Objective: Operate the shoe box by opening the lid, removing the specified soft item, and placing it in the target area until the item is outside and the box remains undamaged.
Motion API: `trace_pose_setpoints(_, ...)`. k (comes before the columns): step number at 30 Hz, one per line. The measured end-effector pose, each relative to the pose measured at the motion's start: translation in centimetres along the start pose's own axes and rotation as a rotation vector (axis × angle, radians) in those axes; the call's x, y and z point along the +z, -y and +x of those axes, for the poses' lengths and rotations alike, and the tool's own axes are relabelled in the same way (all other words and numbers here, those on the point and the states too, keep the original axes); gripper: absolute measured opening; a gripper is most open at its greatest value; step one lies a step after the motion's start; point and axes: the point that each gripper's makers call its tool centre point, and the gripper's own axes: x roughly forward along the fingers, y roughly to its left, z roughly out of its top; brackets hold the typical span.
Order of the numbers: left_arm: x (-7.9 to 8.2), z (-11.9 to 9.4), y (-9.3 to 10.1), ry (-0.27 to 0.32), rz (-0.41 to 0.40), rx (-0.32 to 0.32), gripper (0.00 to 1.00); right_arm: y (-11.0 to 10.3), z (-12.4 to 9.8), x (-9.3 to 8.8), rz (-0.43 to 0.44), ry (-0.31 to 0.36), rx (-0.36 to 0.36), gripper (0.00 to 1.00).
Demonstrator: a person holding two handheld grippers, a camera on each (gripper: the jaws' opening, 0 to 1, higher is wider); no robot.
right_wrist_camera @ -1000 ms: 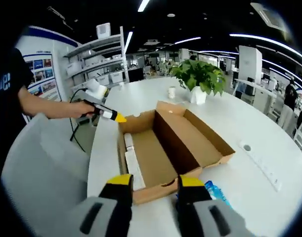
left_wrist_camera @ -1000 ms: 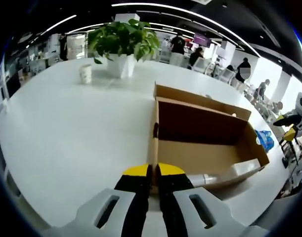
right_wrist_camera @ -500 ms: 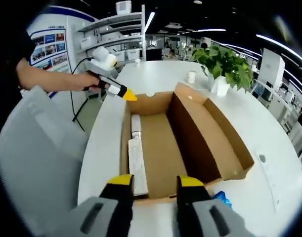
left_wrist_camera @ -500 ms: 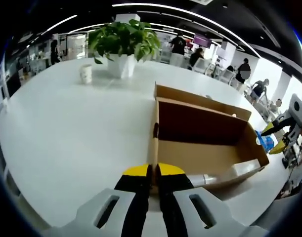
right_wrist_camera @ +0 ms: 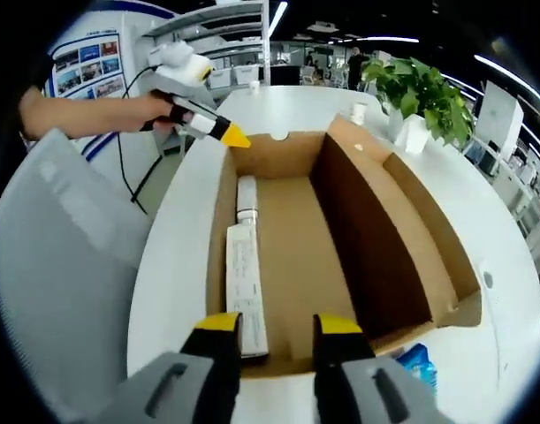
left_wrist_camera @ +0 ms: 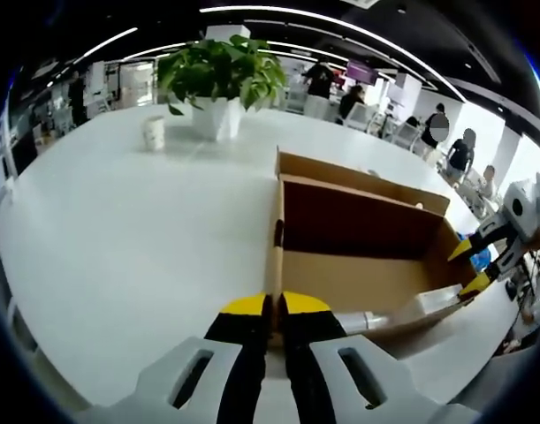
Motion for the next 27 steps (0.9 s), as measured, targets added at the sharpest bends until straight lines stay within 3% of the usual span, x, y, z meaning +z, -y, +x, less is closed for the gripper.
trace_pose_setpoints(7,0.0,0.0,-0.1,0.003,-0.002,-0.001,0.03,0.7,-0.2,0.2,0.005,0.007,-0.020,0.31)
trace_pose_setpoints(10,0.0,-0.1,-0.1,0.008,-0.004,-0.002,0.03,1.5,-0.4,0.0,-0.016,-0.016,-0.061,0.23)
trace_pose_setpoints(18,0.0,-0.2,-0.1,0.009,-0.012,-0.007,0.03,0.2,-0.4,1.5,0.012,0.042,0.003,0.29)
trace_pose_setpoints(21,0.0,-0.2,-0.1,0.010,-0.012,-0.008,0.03,-0.7,0.2,1.2,-0.005,0.014,0.055,0.30)
trace_pose_setpoints(27,0.0,-0.2,-0.1,0.013,-0.021,-0.013,0.03,-0.8,0.5,0.7,-0.042,-0.031,0.092,0.32)
